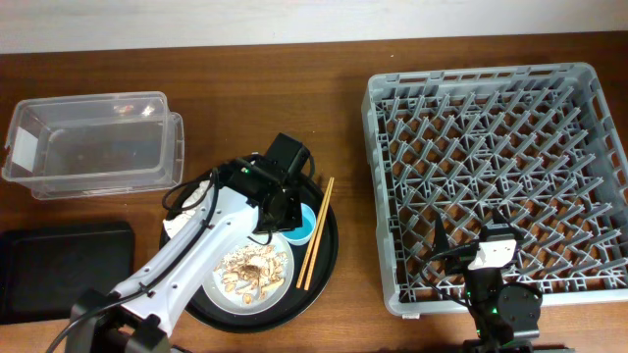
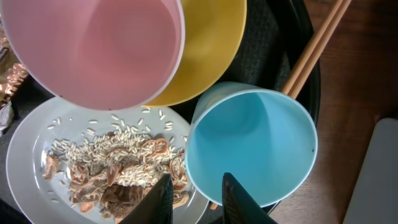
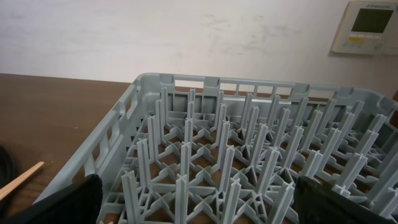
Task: Sort waste into correct bins and load items into the dishwasher rack
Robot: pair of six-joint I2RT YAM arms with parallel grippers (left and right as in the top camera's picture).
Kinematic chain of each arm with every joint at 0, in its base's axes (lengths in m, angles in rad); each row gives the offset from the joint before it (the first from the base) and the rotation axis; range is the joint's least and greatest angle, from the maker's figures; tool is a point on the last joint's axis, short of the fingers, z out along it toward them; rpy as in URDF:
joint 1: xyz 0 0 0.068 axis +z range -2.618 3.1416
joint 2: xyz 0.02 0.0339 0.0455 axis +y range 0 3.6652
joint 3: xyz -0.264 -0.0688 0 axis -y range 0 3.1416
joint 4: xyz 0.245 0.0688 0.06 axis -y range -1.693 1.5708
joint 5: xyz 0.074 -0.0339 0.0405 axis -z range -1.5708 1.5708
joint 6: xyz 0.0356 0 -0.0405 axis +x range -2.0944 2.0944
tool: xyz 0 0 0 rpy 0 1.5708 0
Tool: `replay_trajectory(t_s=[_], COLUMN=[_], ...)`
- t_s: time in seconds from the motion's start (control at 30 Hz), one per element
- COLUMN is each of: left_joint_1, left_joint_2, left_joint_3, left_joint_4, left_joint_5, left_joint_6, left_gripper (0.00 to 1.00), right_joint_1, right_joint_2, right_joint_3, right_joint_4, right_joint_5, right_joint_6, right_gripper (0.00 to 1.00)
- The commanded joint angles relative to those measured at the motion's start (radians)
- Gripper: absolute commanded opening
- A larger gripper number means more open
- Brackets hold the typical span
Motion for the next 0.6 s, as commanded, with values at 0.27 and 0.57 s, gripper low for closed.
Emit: replay_trajectory(t_s=[0.27, 0.57], left_joint_1=[0.002, 0.002], left_joint_2=[0.032, 0.047], left_joint_3=[-0.105, -0.105], left_joint_4=[0.089, 0.099], left_joint_5=[0.011, 0.01], left_joint_6=[-0.02, -0.02], left_gripper=[0.24, 0.25], right_joint_1=[0.003, 0.003], right_joint_2=[-0.007, -0.007], right_joint_3=[-0.008, -0.008], right_joint_4=[-0.002, -0.002], right_joint_5=[0.005, 0.005], right_joint_6=[0.001, 0.001], right_gripper=[0.98, 0.98])
